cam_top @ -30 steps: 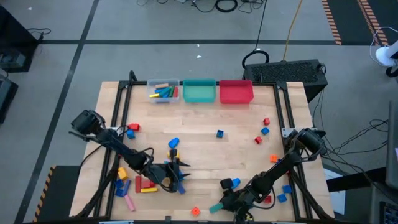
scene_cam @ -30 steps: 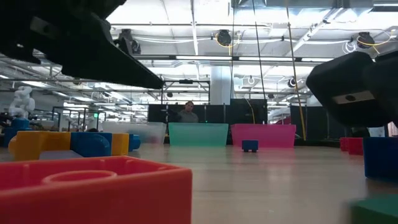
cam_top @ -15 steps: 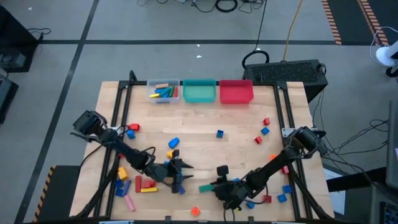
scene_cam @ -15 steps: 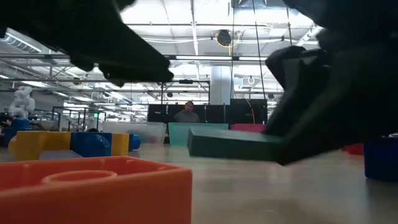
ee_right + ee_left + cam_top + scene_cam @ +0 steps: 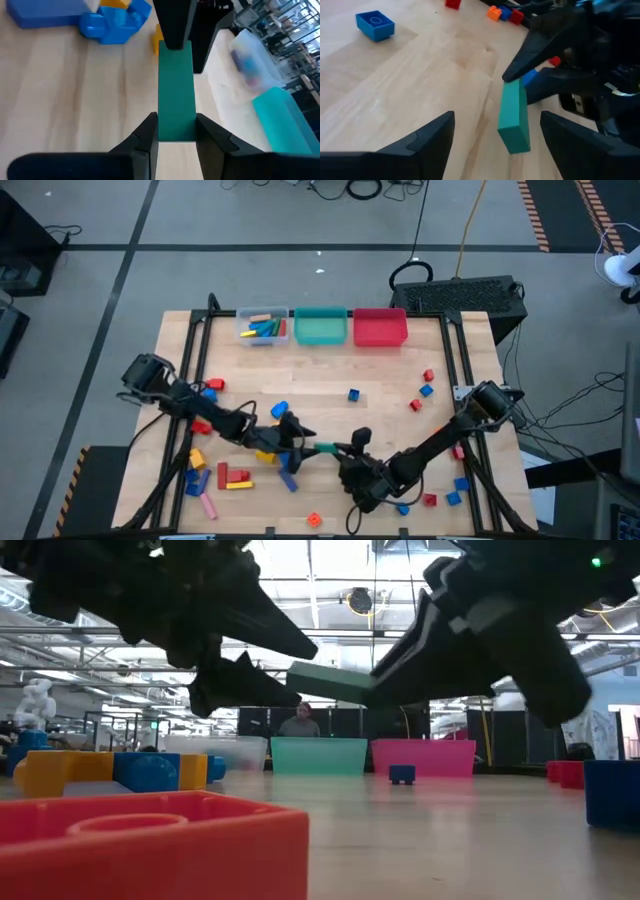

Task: Sort blocks by size
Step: Put the green block into the transparent bin

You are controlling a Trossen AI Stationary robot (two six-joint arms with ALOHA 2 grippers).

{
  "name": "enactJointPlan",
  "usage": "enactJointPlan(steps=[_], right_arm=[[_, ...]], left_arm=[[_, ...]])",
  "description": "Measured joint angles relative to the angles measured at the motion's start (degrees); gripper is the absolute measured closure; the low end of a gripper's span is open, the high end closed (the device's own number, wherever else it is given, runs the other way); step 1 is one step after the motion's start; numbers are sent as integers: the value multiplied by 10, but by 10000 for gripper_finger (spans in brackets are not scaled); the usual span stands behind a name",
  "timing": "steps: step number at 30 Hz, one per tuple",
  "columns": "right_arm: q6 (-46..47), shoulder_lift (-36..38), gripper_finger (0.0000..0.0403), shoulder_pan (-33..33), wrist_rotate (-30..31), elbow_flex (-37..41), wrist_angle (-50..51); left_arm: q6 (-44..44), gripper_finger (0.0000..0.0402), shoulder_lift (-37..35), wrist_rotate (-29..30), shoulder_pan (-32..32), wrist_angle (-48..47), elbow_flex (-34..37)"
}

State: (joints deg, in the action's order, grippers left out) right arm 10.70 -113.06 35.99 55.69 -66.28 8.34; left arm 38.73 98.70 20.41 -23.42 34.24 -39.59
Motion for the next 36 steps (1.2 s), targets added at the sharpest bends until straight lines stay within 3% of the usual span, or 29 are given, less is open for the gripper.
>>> enactJointPlan(steps=[5, 11, 20, 30, 36], right_arm=[[-17, 0, 319, -1, 48, 0, -1], [-39, 0, 319, -3, 59, 0, -3], [-39, 0, 319, -3, 77, 0, -4], [-49, 0, 319, -3, 90, 0, -1], [-56, 0, 316, -3, 90, 0, -1]], left_arm=[[0, 98, 0, -38, 21, 8, 0], [0, 114, 0, -79, 43, 43, 0], [0, 222, 0, -144, 65, 42, 0], [-1, 334, 0, -145, 65, 45, 0], [0, 343, 0, -146, 67, 45, 0]])
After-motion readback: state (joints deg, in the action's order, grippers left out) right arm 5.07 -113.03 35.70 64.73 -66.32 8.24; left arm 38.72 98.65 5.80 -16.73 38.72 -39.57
